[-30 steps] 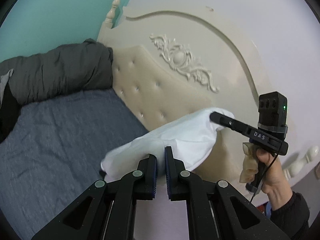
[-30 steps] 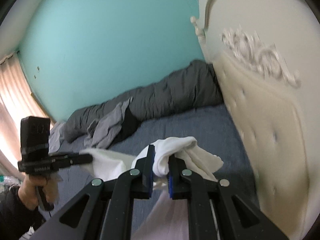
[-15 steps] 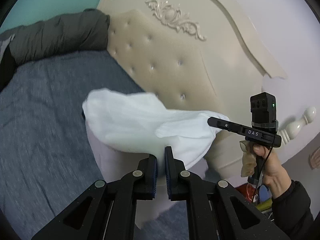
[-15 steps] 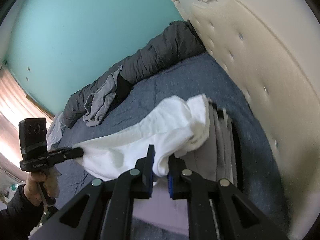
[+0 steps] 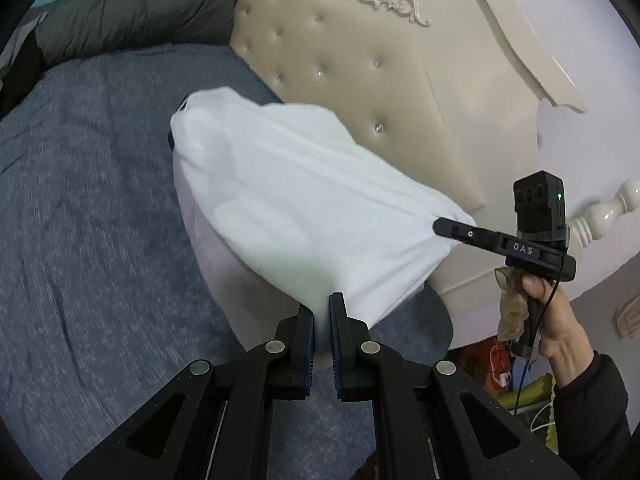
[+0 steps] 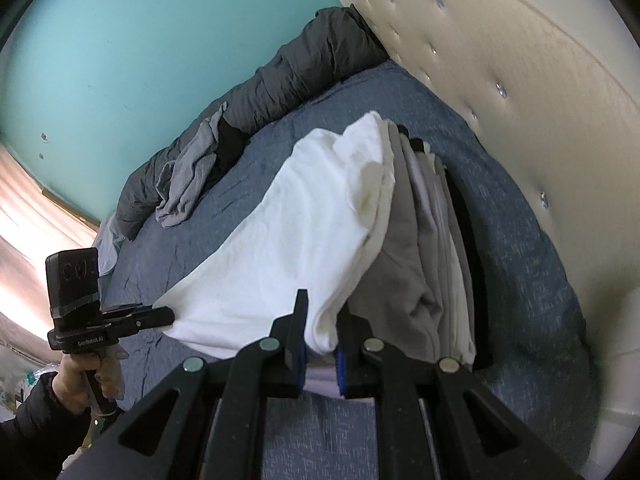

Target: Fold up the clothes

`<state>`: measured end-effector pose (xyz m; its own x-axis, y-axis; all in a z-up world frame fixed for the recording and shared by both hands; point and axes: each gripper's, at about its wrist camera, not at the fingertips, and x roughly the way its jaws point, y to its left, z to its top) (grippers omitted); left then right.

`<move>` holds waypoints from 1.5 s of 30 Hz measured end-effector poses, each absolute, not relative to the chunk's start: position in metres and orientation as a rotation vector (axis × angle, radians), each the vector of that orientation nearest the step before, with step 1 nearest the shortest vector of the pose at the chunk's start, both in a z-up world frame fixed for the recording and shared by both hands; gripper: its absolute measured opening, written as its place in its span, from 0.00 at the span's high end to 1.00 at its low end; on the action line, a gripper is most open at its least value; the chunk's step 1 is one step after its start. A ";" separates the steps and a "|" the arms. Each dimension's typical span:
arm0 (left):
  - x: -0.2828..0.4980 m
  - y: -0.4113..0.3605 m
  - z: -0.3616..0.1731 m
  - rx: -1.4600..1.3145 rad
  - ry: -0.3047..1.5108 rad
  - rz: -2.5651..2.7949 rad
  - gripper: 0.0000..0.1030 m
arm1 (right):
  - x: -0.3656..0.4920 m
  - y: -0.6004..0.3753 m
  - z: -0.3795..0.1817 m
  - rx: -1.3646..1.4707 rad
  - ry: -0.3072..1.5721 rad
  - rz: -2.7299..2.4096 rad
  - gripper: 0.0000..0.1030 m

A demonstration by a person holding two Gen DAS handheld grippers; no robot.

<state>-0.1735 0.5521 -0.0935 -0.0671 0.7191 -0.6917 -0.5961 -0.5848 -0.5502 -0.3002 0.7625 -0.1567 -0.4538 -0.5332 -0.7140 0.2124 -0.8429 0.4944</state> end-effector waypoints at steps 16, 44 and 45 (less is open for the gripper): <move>-0.155 0.546 -0.125 -1.332 -0.128 1.781 0.93 | -0.283 0.768 -0.191 1.381 -0.466 -2.369 0.78; -0.160 0.558 -0.137 -1.270 -0.052 1.812 0.93 | -0.287 0.761 -0.191 1.459 -0.240 -2.456 0.67; -0.160 0.557 -0.137 -1.261 -0.050 1.817 0.93 | -0.288 0.763 -0.187 1.444 -0.250 -2.458 0.67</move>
